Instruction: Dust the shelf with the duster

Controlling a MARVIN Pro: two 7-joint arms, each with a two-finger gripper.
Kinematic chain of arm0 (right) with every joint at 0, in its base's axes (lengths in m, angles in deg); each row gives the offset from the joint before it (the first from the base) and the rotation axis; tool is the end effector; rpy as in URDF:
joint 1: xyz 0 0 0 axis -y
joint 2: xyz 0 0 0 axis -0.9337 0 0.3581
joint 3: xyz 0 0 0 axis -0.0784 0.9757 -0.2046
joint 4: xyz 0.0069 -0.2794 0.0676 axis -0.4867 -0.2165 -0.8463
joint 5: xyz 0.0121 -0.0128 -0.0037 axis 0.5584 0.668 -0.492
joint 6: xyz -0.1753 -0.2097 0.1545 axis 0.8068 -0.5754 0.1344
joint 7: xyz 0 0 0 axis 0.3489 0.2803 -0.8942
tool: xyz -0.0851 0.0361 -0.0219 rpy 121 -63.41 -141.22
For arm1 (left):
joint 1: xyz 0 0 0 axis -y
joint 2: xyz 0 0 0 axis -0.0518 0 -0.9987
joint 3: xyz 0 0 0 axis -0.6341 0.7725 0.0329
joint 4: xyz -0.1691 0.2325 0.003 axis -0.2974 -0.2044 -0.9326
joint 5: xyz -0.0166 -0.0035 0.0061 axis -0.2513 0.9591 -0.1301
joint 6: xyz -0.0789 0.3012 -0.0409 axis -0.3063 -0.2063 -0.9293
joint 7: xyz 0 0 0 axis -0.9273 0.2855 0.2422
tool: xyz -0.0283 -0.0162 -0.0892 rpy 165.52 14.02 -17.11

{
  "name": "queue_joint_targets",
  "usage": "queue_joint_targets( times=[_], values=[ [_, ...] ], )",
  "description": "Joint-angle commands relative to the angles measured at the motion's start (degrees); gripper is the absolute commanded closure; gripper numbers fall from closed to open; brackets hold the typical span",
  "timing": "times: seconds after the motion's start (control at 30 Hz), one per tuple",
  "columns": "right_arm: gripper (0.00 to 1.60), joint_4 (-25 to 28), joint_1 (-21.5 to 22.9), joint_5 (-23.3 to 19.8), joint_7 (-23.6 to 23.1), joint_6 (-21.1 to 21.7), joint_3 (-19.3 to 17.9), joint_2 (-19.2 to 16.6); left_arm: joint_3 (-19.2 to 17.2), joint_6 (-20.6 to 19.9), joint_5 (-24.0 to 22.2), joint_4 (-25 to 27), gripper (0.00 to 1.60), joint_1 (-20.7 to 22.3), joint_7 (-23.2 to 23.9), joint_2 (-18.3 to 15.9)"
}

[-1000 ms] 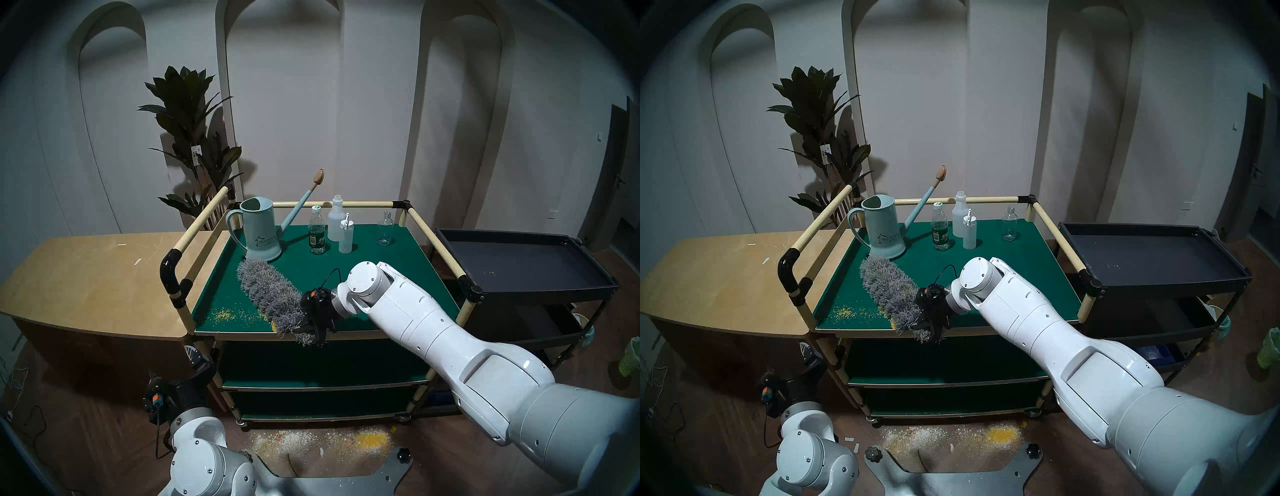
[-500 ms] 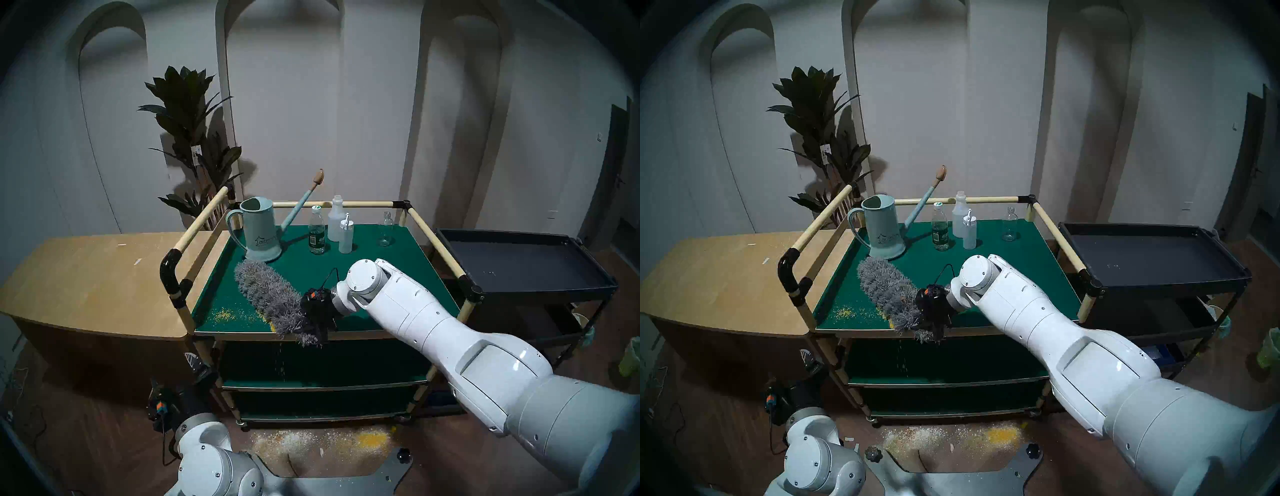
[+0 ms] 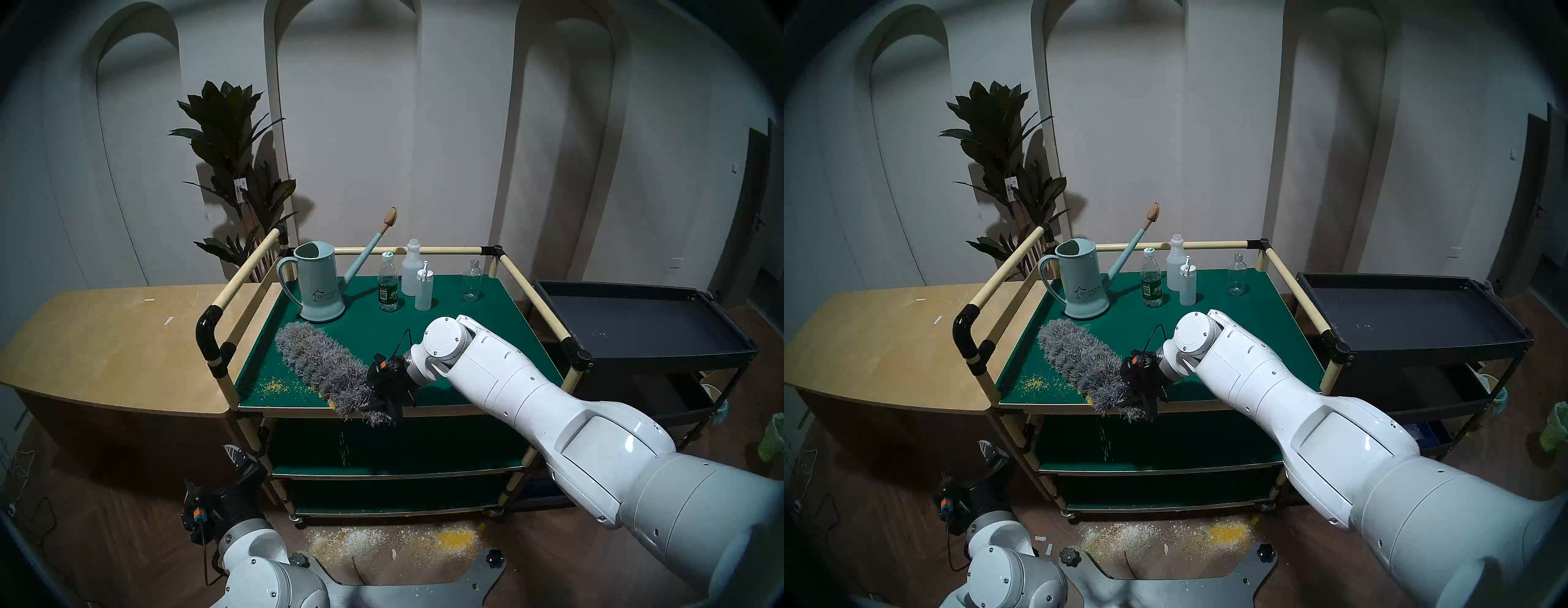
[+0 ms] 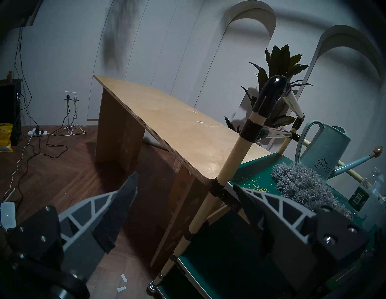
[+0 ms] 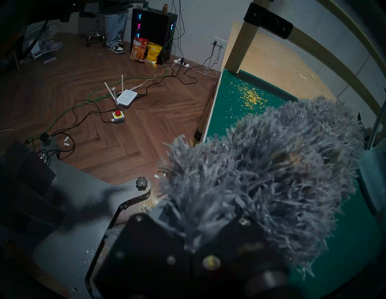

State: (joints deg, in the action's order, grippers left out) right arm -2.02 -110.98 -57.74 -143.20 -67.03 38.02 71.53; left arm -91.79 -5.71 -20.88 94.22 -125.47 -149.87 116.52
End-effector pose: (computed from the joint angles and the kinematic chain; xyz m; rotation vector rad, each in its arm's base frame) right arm 0.4994 0.1751 -0.3151 -1.3715 -2.0839 -0.8897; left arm 0.1906 0.0119 -0.3220 -1.9160 -1.2210 -1.7757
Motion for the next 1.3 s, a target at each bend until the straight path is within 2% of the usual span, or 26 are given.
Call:
queue_joint_targets(
  times=[0.0, 0.2, 0.33, 0.6, 0.8, 1.0, 1.17, 1.27],
  values=[
    [1.6, -1.08, -0.77, 0.77, -4.67, -1.97, 3.41, 1.93, 1.68, 3.25, 0.44, 0.83, 0.0, 0.18, -3.73, -4.21],
    [1.6, -1.17, 1.21, 0.74, -8.37, -2.81, 4.62, 2.79, 4.53, 6.25, 0.43, 0.39, 0.0, 1.49, -9.08, -7.91],
    [1.6, 0.5, 1.39, 0.41, -11.13, -3.33, 5.15, 2.78, 5.47, 7.54, 0.49, -0.04, 0.0, 2.0, -11.26, -8.85],
    [1.6, 7.86, -0.98, -1.15, -17.63, -1.85, 6.07, -0.09, 7.22, 9.64, 0.54, -0.62, 0.0, 3.13, -14.94, -11.07],
    [1.6, 12.88, -3.12, -2.97, -18.27, -0.96, 8.63, -3.05, 6.87, 10.42, 0.36, -0.9, 0.0, 2.72, -14.13, -10.93],
    [1.6, 17.66, -4.43, -6.82, -18.27, 0.95, 11.27, -6.32, 6.47, 11.01, -0.23, -1.32, 0.0, 2.28, -12.84, -10.81],
    [1.6, 22.08, -4.74, -9.26, -18.27, 3.3, 8.63, -8.61, 6.27, 10.86, 0.18, -0.68, 0.0, 1.94, -12.21, -11.3],
    [1.6, 22.82, -3.2, -10.64, -18.27, 4.01, 6.87, -9.17, 6.25, 10.36, 0.57, -0.2, 0.0, 1.94, -11.32, -11.35]
  ],
)
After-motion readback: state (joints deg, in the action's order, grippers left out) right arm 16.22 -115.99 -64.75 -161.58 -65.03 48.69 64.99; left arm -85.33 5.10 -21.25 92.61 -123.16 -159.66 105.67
